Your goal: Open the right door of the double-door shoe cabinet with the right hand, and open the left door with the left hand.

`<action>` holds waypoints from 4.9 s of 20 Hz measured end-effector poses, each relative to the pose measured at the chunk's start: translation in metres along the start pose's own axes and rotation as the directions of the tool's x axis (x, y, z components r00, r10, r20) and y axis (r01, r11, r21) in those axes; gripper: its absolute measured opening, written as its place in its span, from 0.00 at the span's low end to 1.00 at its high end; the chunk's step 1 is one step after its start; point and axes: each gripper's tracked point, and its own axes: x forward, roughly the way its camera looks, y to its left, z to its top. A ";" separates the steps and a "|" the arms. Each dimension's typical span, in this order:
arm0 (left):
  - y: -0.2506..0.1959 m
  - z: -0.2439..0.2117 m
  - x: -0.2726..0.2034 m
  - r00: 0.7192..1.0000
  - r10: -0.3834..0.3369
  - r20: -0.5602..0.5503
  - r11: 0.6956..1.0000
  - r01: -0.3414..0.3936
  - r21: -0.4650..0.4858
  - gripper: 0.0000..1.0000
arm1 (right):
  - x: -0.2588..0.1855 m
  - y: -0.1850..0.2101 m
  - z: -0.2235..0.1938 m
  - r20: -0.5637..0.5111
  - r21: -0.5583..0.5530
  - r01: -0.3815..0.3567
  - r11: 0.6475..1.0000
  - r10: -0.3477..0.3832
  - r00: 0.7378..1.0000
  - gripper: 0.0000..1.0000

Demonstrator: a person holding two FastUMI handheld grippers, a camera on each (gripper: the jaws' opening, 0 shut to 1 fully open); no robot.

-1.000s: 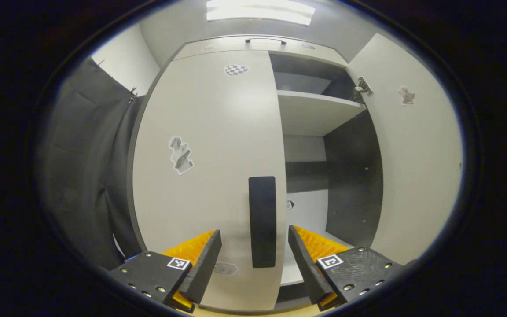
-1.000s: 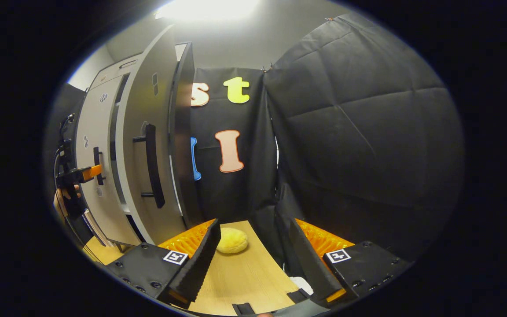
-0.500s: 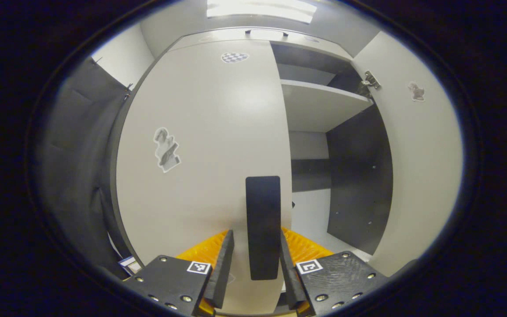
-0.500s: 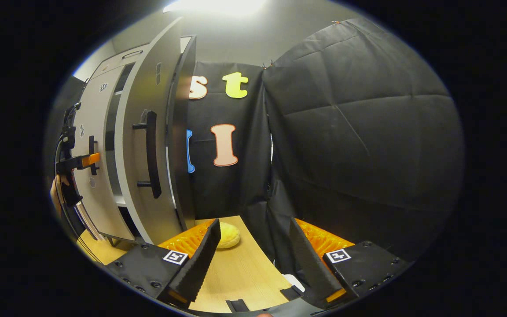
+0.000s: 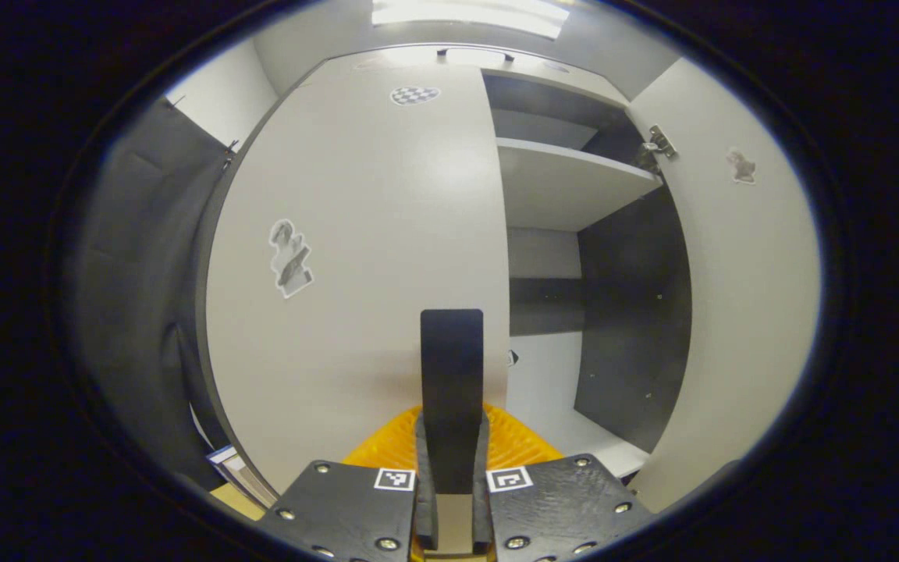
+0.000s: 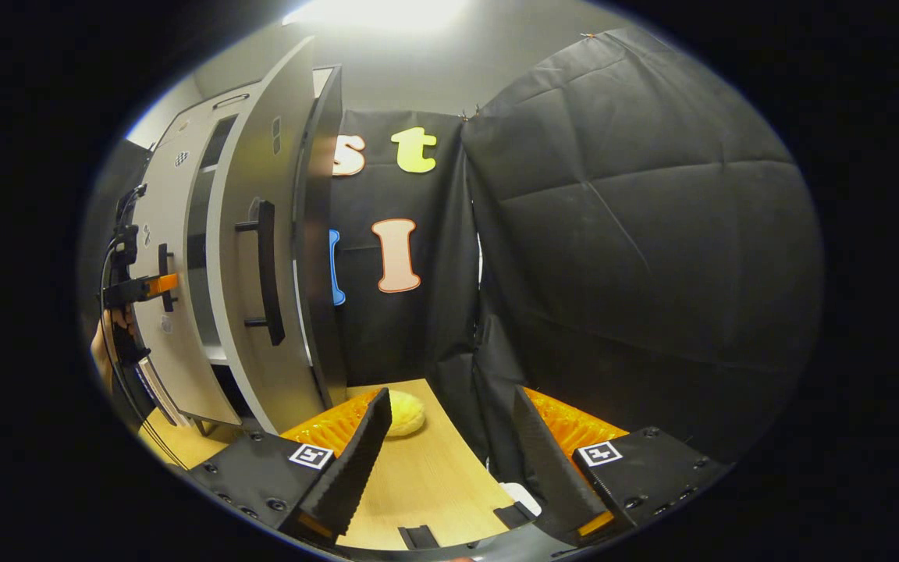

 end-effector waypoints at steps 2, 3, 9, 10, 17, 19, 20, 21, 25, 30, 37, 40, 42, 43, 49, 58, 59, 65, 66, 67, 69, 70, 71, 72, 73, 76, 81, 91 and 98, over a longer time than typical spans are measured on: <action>0.000 0.001 -0.005 1.000 0.001 -0.006 1.000 -0.001 -0.011 0.20 | -0.001 -0.001 0.003 0.006 0.000 -0.011 1.000 0.011 1.000 0.98; 0.001 0.001 -0.009 1.000 0.002 -0.008 1.000 -0.002 -0.016 0.19 | -0.001 -0.002 0.003 0.010 0.000 -0.016 1.000 0.016 1.000 0.98; 0.003 0.008 -0.034 1.000 0.003 -0.018 1.000 -0.003 -0.029 0.20 | -0.002 -0.001 0.007 0.022 0.005 -0.074 0.997 0.074 0.997 0.98; 0.004 0.009 -0.038 1.000 0.004 -0.021 1.000 -0.004 -0.030 0.20 | -0.003 0.001 0.007 0.022 -0.002 -0.087 0.996 0.087 0.996 0.98; 0.017 0.012 -0.072 0.999 0.027 -0.034 0.999 -0.028 -0.028 0.18 | -0.011 0.008 0.010 0.028 -0.033 -0.167 0.985 0.168 0.985 1.00; 0.020 0.012 -0.077 0.999 0.026 -0.035 0.999 -0.027 -0.030 0.18 | -0.014 0.015 0.010 0.029 -0.027 -0.182 0.983 0.183 0.983 0.98; 0.021 0.013 -0.080 0.999 0.022 -0.035 0.999 -0.023 -0.034 0.18 | -0.016 0.018 0.010 0.027 -0.025 -0.187 0.982 0.187 0.982 0.98; 0.021 0.014 -0.082 0.999 0.014 -0.034 0.999 -0.016 -0.033 0.20 | -0.019 0.022 0.008 0.024 -0.024 -0.187 0.982 0.188 0.982 0.98; 0.030 0.014 -0.095 0.999 -0.019 -0.029 0.999 0.018 -0.030 0.18 | -0.033 0.041 0.007 0.020 -0.021 -0.183 0.983 0.183 0.983 0.98; 0.044 0.018 -0.113 0.998 -0.062 -0.034 0.997 0.060 -0.039 0.16 | -0.061 0.069 0.005 0.021 -0.030 -0.160 0.987 0.161 0.987 0.98; 0.070 0.017 -0.137 0.996 -0.088 -0.029 0.996 0.087 -0.036 0.18 | -0.092 0.100 0.001 0.017 0.012 -0.143 0.990 0.143 0.990 0.98; 0.084 0.018 -0.146 0.996 -0.083 -0.023 0.996 0.082 -0.040 0.18 | -0.102 0.113 0.002 0.019 -0.001 -0.143 0.990 0.143 0.990 0.98; 0.092 0.013 -0.152 0.996 -0.087 -0.029 0.996 0.086 -0.030 0.16 | -0.108 0.119 0.005 0.024 -0.014 -0.142 0.990 0.142 0.990 0.98; 0.095 0.012 -0.156 0.995 -0.096 -0.030 0.995 0.095 -0.019 0.17 | -0.109 0.124 0.007 0.027 -0.016 -0.143 0.990 0.144 0.989 0.98; 0.129 0.016 -0.166 0.997 -0.072 -0.020 0.997 0.071 -0.039 0.11 | -0.126 0.145 0.007 0.031 -0.037 -0.148 0.988 0.149 0.988 0.98; 0.201 0.014 -0.168 0.999 0.010 -0.032 0.995 -0.013 -0.099 0.00 | -0.142 0.162 0.014 0.040 -0.062 -0.162 0.985 0.165 0.986 0.98; 0.204 0.013 -0.172 0.999 0.013 -0.031 0.996 -0.016 -0.087 0.00 | -0.146 0.167 0.014 0.041 -0.067 -0.162 0.984 0.165 0.985 0.98; 0.202 0.022 -0.216 0.999 0.047 0.012 0.998 -0.046 -0.039 0.02 | -0.153 0.178 0.023 0.070 -0.075 -0.193 0.978 0.199 0.978 0.98; 0.202 0.026 -0.227 0.998 0.062 0.024 0.997 -0.061 -0.037 0.00 | -0.152 0.176 0.027 0.075 -0.076 -0.200 0.977 0.206 0.976 0.98; 0.204 0.030 -0.238 0.996 0.085 0.039 0.996 -0.084 -0.036 0.03 | -0.151 0.177 0.028 0.079 -0.075 -0.208 0.975 0.214 0.974 0.98; 0.203 0.038 -0.261 0.991 0.117 0.064 0.993 -0.116 -0.030 0.04 | -0.150 0.180 0.030 0.081 -0.070 -0.232 0.970 0.237 0.968 0.98; 0.200 0.040 -0.272 0.989 0.126 0.071 0.992 -0.125 -0.020 0.00 | -0.149 0.178 0.030 0.077 -0.071 -0.243 0.968 0.248 0.966 0.98; 0.194 0.041 -0.282 0.988 0.134 0.079 0.991 -0.134 -0.010 0.04 | -0.150 0.175 0.029 0.076 -0.074 -0.253 0.965 0.258 0.963 0.98; 0.188 0.043 -0.292 0.987 0.139 0.082 0.990 -0.139 0.000 0.08 | -0.151 0.172 0.031 0.079 -0.079 -0.258 0.963 0.264 0.961 0.99; 0.181 0.041 -0.303 0.987 0.139 0.080 0.990 -0.141 0.012 0.13 | -0.150 0.170 0.031 0.083 -0.085 -0.263 0.961 0.269 0.959 0.98; 0.167 0.040 -0.327 0.985 0.152 0.083 0.986 -0.157 0.049 0.29 | -0.152 0.165 0.032 0.085 -0.094 -0.284 0.954 0.292 0.953 0.94; 0.145 0.032 -0.361 0.979 0.175 0.100 0.982 -0.181 0.053 0.50 | -0.153 0.152 0.030 0.099 -0.084 -0.296 0.951 0.304 0.948 0.98; 0.138 0.020 -0.394 0.966 0.229 0.117 0.971 -0.235 0.046 0.94 | -0.159 0.148 0.034 0.150 -0.063 -0.299 0.952 0.306 0.940 0.94; 0.137 0.025 -0.402 0.961 0.242 0.131 0.964 -0.253 0.078 0.94 | -0.160 0.143 0.039 0.166 -0.043 -0.289 0.956 0.292 0.942 0.98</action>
